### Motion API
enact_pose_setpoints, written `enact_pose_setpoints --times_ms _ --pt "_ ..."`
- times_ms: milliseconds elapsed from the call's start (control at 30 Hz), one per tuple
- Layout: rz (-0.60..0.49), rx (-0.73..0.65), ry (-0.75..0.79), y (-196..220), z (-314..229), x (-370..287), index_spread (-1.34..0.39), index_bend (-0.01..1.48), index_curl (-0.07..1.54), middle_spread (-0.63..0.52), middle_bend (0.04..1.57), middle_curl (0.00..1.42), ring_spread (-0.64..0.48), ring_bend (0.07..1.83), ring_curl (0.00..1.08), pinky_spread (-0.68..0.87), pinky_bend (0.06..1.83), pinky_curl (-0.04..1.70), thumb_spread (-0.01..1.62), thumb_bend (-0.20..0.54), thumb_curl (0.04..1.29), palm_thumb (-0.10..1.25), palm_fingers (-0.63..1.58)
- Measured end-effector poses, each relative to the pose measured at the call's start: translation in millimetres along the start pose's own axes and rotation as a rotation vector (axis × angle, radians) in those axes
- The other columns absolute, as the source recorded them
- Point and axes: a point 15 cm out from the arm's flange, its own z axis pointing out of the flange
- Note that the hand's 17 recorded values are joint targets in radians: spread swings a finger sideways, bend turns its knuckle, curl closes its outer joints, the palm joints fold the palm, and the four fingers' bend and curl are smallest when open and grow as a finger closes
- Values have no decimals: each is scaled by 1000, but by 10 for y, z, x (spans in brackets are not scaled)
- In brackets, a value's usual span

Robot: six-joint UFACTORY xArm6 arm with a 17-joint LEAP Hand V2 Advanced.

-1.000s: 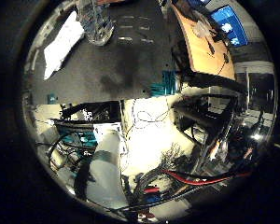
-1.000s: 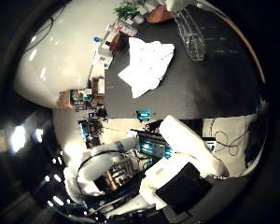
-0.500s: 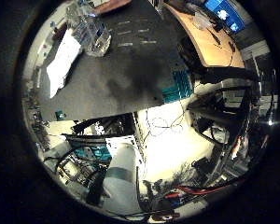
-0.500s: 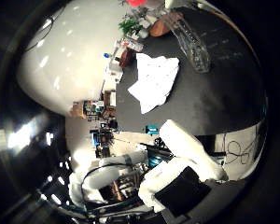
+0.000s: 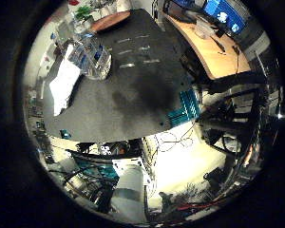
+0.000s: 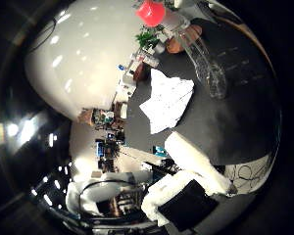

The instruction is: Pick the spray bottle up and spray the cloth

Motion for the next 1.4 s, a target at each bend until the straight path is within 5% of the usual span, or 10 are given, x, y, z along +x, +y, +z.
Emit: enact_pose_setpoints --times_ms 1000,1400 --pt "131 110 -145 -285 162 702 -222 143 242 128 236 344 174 324 271 353 439 318 1193 -18 324 685 60" --pt "30 268 -291 -747 130 559 -223 146 237 115 267 350 158 350 270 337 442 311 1203 -18 303 595 74"
